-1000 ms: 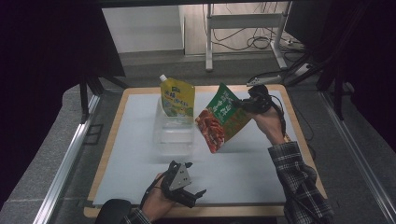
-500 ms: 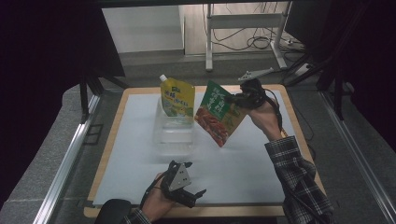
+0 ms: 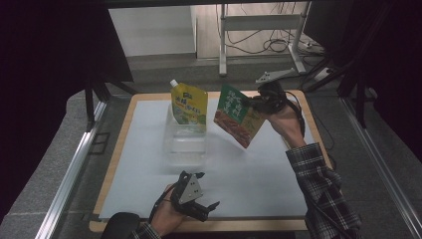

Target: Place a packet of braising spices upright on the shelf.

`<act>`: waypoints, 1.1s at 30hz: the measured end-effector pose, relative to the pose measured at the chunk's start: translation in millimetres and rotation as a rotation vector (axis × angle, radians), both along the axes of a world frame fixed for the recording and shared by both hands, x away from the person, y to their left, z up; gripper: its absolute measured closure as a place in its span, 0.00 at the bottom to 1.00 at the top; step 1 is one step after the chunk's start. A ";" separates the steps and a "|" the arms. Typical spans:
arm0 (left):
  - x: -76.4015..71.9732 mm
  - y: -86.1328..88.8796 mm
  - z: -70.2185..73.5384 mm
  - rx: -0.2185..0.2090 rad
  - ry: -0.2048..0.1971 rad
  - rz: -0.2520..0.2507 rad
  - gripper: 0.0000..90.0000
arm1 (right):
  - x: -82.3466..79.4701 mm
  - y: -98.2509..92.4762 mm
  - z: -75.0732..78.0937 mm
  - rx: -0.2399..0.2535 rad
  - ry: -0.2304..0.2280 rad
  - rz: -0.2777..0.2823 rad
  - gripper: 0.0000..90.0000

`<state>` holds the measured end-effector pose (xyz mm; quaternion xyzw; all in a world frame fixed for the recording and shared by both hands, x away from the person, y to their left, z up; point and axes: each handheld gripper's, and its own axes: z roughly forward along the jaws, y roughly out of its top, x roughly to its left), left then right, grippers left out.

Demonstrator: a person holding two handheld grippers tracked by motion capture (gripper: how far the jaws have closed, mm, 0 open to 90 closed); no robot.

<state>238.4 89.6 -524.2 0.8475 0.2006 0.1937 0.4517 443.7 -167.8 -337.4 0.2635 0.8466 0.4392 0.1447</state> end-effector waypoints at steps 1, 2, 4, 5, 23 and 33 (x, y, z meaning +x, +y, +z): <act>-0.3 -0.3 0.0 0.000 -0.001 -0.001 0.02 | -0.6 -0.3 1.3 -0.001 -0.003 0.004 0.99; -0.4 -0.5 0.0 0.002 -0.002 -0.001 0.02 | -1.3 -0.4 2.3 -0.001 -0.002 0.011 0.99; -0.9 -0.9 0.1 0.002 -0.002 -0.002 0.02 | -2.5 -0.2 3.9 0.002 -0.001 0.022 0.99; -1.0 -0.9 0.1 0.003 -0.002 -0.003 0.02 | -3.5 0.1 4.9 0.004 0.001 0.030 0.99; -2.5 -3.9 -0.7 -0.002 0.002 -0.015 0.02 | -13.1 14.8 27.8 0.024 -0.009 0.106 0.99; -2.9 -4.4 -0.5 -0.003 -0.001 -0.022 0.02 | -6.5 30.0 32.4 0.063 0.016 0.136 0.99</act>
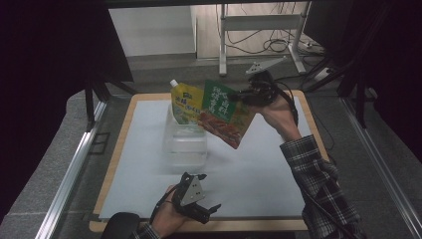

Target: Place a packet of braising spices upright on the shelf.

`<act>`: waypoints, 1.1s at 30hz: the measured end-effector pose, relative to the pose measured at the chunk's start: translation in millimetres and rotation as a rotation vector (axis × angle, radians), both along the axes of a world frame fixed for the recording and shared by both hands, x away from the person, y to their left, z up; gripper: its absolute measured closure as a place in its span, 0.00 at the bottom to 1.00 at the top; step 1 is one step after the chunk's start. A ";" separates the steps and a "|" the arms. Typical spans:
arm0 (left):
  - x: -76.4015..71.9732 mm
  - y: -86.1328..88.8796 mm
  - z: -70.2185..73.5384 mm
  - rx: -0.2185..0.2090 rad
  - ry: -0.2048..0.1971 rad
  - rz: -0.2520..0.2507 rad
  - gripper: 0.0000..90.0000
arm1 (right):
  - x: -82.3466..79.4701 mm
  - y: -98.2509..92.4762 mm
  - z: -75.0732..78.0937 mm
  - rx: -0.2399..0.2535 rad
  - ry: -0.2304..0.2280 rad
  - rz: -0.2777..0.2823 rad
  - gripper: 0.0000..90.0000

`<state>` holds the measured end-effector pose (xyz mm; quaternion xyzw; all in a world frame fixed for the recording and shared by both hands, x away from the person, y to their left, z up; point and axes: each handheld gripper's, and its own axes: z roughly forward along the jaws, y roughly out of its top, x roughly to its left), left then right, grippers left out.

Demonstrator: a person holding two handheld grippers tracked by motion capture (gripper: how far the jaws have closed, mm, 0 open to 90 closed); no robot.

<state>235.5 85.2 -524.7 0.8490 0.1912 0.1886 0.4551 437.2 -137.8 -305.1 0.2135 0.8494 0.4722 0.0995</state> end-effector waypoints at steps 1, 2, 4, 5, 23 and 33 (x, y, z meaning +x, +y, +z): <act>0.0 0.1 0.1 -0.001 0.000 0.000 0.02 | 1.0 2.2 -0.3 0.002 0.001 0.002 0.99; -0.1 0.1 0.1 -0.001 0.000 0.000 0.02 | 2.1 5.0 -0.4 0.002 0.002 0.007 0.99; -0.2 0.1 0.2 -0.002 -0.001 -0.001 0.02 | 3.5 10.0 -0.4 0.003 0.003 0.013 0.99; -0.2 0.1 0.3 -0.001 -0.001 -0.001 0.02 | 4.1 12.6 -0.3 0.004 0.002 0.015 0.99; -0.8 0.3 0.9 0.000 -0.006 -0.010 0.02 | 18.4 59.5 3.9 0.013 0.006 0.075 0.99; -0.8 0.7 1.0 -0.001 -0.007 -0.012 0.02 | 25.8 82.7 -0.5 0.003 0.012 0.087 0.99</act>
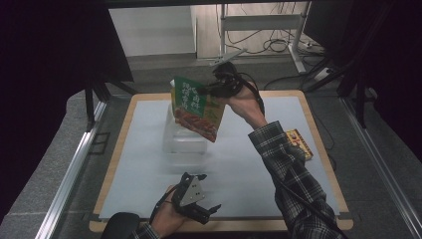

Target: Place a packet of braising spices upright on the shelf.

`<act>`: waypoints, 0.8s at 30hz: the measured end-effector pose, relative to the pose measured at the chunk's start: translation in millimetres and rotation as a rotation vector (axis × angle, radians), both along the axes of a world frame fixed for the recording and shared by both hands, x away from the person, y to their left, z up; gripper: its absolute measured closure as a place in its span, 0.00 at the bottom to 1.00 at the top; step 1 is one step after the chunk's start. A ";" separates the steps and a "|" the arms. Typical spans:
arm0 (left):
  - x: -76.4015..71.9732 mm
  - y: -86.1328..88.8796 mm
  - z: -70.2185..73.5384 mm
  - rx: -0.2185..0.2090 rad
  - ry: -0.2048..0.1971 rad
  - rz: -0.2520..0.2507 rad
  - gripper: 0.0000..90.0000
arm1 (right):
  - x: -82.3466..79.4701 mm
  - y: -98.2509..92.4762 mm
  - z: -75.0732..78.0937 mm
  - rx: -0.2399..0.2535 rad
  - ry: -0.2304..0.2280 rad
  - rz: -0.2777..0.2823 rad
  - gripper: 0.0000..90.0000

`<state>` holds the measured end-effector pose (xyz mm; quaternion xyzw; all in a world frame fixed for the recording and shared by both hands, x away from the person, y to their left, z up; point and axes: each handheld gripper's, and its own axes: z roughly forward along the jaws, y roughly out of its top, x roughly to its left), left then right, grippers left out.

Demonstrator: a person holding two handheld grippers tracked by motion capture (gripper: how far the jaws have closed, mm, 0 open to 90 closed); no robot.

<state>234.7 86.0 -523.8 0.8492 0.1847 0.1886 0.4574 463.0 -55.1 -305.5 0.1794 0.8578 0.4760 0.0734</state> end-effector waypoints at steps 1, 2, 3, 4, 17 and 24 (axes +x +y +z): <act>-0.1 0.0 0.0 0.000 0.000 0.000 0.02 | 0.8 2.1 -0.2 -0.001 -0.001 0.002 0.99; -0.1 0.0 0.1 0.000 -0.001 -0.001 0.02 | 1.5 4.9 -0.5 0.001 0.000 0.003 0.99; -0.1 0.1 0.1 0.000 0.000 -0.001 0.02 | 2.1 7.1 -0.7 0.001 0.000 0.004 0.99; -0.1 0.1 0.2 0.000 0.000 -0.001 0.02 | 2.3 8.8 -0.8 0.002 0.003 0.005 0.99; -0.1 0.7 0.5 0.002 -0.003 -0.002 0.02 | 8.3 38.7 -14.1 -0.035 0.001 0.033 0.99; -0.4 -0.2 0.0 0.004 0.000 -0.004 0.02 | 13.1 41.0 -23.2 -0.032 0.021 0.034 0.99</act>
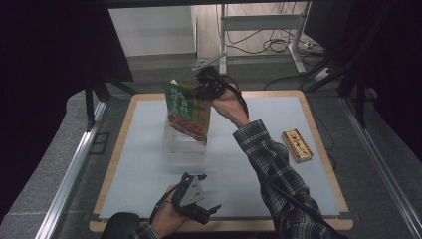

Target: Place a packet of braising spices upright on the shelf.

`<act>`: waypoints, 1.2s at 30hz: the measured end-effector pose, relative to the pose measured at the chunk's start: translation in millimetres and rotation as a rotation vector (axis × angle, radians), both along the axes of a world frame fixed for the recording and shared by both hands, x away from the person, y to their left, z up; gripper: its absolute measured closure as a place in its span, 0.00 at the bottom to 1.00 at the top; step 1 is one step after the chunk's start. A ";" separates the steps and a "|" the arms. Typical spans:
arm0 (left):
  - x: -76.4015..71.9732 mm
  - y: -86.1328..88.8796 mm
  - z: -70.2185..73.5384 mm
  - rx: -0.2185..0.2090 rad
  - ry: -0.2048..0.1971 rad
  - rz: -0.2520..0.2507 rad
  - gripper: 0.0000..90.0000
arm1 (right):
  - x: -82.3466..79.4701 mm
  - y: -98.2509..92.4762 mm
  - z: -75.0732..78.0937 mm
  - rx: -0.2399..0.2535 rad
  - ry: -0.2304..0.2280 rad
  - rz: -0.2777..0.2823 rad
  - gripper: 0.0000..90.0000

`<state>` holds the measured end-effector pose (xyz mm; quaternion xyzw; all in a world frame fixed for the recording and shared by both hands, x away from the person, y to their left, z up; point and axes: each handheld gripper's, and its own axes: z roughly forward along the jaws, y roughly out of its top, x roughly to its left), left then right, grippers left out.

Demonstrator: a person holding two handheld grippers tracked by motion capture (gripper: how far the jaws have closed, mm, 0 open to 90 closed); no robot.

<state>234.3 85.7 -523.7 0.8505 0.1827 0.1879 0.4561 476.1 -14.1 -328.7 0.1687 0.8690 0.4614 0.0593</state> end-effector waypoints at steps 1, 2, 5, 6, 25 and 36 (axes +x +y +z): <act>0.0 -0.1 0.0 0.000 0.000 0.000 0.02 | 0.4 0.3 -1.5 -0.004 0.001 -0.003 0.99; -0.1 -0.3 -0.1 0.000 0.000 0.000 0.02 | 0.8 0.5 -2.9 -0.006 0.005 -0.003 0.99; -0.1 -0.2 0.1 0.008 -0.003 -0.002 0.02 | 2.9 1.8 -10.7 -0.022 0.017 -0.005 0.99; -0.1 -0.2 0.1 0.007 -0.003 -0.002 0.02 | 3.8 2.3 -13.3 -0.022 0.021 -0.008 0.99; 0.4 0.5 -0.1 0.014 -0.002 -0.002 0.02 | 14.8 14.8 -29.1 0.021 0.053 -0.010 0.95; 0.0 -0.8 -0.9 0.033 -0.006 -0.006 0.02 | 10.9 1.0 -26.0 -0.002 -0.024 -0.056 0.65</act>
